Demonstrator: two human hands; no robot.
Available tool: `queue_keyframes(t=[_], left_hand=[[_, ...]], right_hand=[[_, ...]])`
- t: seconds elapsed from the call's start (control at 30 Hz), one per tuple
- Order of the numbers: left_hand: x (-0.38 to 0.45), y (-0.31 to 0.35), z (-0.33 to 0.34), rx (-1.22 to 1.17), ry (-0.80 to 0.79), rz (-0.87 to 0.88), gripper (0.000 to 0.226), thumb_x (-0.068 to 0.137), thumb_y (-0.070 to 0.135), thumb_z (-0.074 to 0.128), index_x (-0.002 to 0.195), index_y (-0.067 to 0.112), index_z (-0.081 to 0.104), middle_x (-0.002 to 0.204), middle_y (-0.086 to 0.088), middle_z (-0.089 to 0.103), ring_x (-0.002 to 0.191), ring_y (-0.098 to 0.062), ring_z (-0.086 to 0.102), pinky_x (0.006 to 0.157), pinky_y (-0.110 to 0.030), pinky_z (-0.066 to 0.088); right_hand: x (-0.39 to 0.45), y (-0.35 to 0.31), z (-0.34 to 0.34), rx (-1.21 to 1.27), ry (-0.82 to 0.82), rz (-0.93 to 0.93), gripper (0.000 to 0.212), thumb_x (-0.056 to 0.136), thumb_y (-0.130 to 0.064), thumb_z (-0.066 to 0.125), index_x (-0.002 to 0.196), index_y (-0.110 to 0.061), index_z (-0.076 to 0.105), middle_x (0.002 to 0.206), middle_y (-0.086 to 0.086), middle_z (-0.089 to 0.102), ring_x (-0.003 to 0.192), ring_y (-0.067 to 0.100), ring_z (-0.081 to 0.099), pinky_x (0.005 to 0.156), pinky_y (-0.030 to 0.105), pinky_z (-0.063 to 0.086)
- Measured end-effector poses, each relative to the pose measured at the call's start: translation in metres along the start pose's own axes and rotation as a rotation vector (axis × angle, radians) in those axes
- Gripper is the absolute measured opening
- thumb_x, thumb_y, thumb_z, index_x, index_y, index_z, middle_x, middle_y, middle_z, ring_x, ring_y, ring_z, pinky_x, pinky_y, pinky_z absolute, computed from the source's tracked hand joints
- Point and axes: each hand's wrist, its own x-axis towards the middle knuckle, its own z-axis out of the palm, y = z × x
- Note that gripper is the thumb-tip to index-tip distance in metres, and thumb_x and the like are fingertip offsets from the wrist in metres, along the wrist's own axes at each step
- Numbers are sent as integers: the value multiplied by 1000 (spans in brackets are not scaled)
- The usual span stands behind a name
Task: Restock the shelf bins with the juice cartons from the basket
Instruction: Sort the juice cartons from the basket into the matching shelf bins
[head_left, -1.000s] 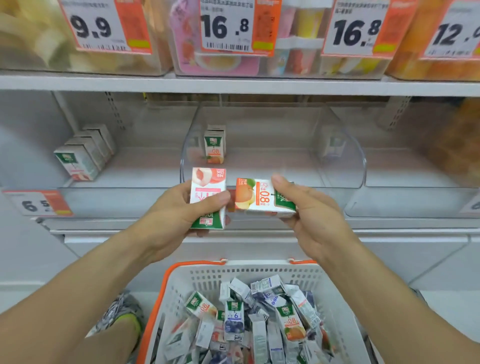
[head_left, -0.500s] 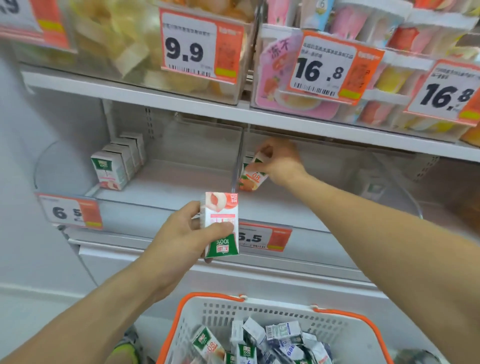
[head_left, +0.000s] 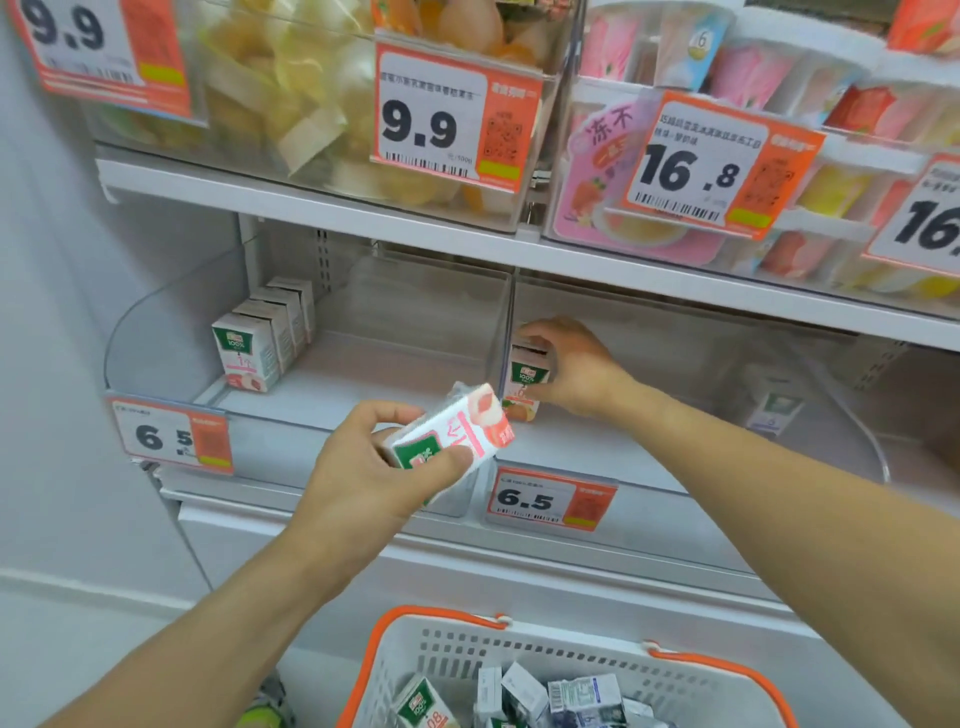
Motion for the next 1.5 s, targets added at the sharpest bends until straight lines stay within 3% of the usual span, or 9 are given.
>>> queue_keyframes(t=[0.13,0.43,0.6,0.77,0.87,1.0,1.13,1.3,1.5], left_hand=[[0,3,-2,-55,0,38,39,70,15,86,99,17,60,85,-4,77,63,-5,68,56,-11,49],[-5,5,-3,-94,41,153,20,79,19,78,97,16,70,68,9,69,55,3,54,53,-10,43],[0,1,-7,-144,89,104,48,67,18,86,108,18,62,84,3,77,71,-4,68,60,-14,51],[4,4,-15,-148,120,148,48,57,33,83,100,14,71,86,-1,78,78,-14,70,66,-14,54],[3,8,-23,-78,78,231,36,68,38,77,101,23,74,90,3,78,81,-12,67,75,-21,57],[0,10,-37,72,110,347,23,82,32,74,105,29,75,91,10,77,85,-17,67,78,-29,56],[7,4,-67,176,214,400,25,83,30,75,108,33,74,93,19,75,86,-10,69,77,-30,57],[17,-3,-99,68,367,376,29,98,38,53,116,25,71,103,7,73,83,-2,68,72,-19,54],[43,-52,-141,640,526,478,35,79,19,57,112,23,69,107,8,59,106,-20,51,93,-38,43]], right_hand=[[-6,3,3,-21,34,132,41,79,-26,81,116,-18,63,118,8,54,97,25,61,82,26,47],[-4,0,16,7,75,134,31,83,-19,78,108,-10,61,121,10,49,86,22,56,82,24,46],[-20,-8,-11,64,91,131,39,83,-25,76,121,-18,66,118,9,57,99,26,62,86,27,49],[-79,-63,-53,506,50,-24,5,85,-13,76,88,-16,73,81,3,74,74,23,70,68,41,60],[-100,-107,-69,675,-74,-227,22,85,-10,77,105,-13,69,88,5,72,77,20,68,64,32,60],[-84,-147,-61,403,-131,-405,54,82,-31,80,130,-26,55,112,-7,61,94,9,65,78,21,53],[-59,-176,-40,424,-159,-410,44,78,-31,83,117,-25,63,107,-11,66,89,8,66,82,30,56],[-22,-199,-16,601,-117,-372,35,73,-18,88,104,-19,70,95,-3,73,82,18,70,78,38,59],[36,-220,19,684,121,-224,36,67,-17,91,94,-19,67,95,-2,72,81,20,71,76,37,60]])
